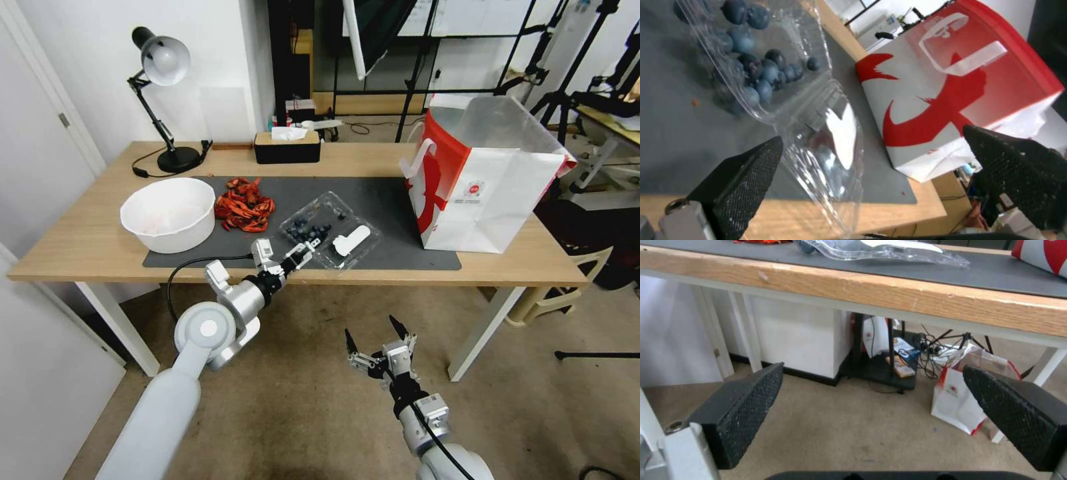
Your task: Close the takeout container lid, then place the container into the takeout bag.
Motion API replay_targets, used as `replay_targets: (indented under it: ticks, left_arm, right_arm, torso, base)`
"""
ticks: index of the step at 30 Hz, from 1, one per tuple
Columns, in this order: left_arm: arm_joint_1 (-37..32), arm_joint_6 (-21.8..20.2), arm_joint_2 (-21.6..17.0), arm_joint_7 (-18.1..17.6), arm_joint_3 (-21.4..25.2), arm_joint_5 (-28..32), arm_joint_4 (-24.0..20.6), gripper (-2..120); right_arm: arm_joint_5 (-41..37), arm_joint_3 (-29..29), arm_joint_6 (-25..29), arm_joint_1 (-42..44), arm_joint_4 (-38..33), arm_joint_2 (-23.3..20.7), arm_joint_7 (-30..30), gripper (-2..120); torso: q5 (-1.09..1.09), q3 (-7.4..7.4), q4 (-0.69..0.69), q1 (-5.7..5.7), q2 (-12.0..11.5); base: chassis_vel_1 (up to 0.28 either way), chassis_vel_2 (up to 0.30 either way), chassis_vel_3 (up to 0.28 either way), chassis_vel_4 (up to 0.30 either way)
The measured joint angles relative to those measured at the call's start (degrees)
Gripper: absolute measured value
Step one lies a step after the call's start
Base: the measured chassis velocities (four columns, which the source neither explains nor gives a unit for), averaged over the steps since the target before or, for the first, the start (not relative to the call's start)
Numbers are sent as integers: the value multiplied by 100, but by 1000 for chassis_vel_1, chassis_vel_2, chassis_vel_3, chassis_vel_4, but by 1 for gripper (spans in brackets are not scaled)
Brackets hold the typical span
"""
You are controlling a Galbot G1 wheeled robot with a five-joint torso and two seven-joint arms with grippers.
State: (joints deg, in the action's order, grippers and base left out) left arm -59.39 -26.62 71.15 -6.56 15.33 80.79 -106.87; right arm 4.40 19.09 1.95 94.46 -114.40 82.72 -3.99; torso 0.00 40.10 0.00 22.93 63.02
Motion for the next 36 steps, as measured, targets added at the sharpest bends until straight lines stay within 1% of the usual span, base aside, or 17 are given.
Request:
replay_targets:
  ticks: [9,16,21,28,36]
  left_arm:
    - [149,-12,19,-138,-30,27,158,100]
    - [233,-162,40,-484,-53,48,299,100]
    - [307,-180,55,-549,-72,72,362,100]
    - [440,-273,146,-806,-152,178,411,100]
    - [603,-395,215,-1044,-227,426,474,100]
  right_arm:
    - [27,-18,22,31,0,0,1,100]
    - [42,-46,86,65,33,-8,4,100]
    - [41,-50,105,53,71,-18,7,100]
    - [39,-61,142,44,140,-22,11,100]
    - [55,-71,169,52,195,-21,29,100]
  torso:
    - [0,0,0,0,0]
    - [1,-1,-1,-1,1]
    - [1,-1,-1,-1,1]
    - [2,0,2,-1,0]
    - [0,0,-1,-1,0]
  base:
    - [0,0,0,0]
    - [0,0,0,0]
    - [0,0,0,0]
    - [0,0,0,0]
    - [0,0,0,0]
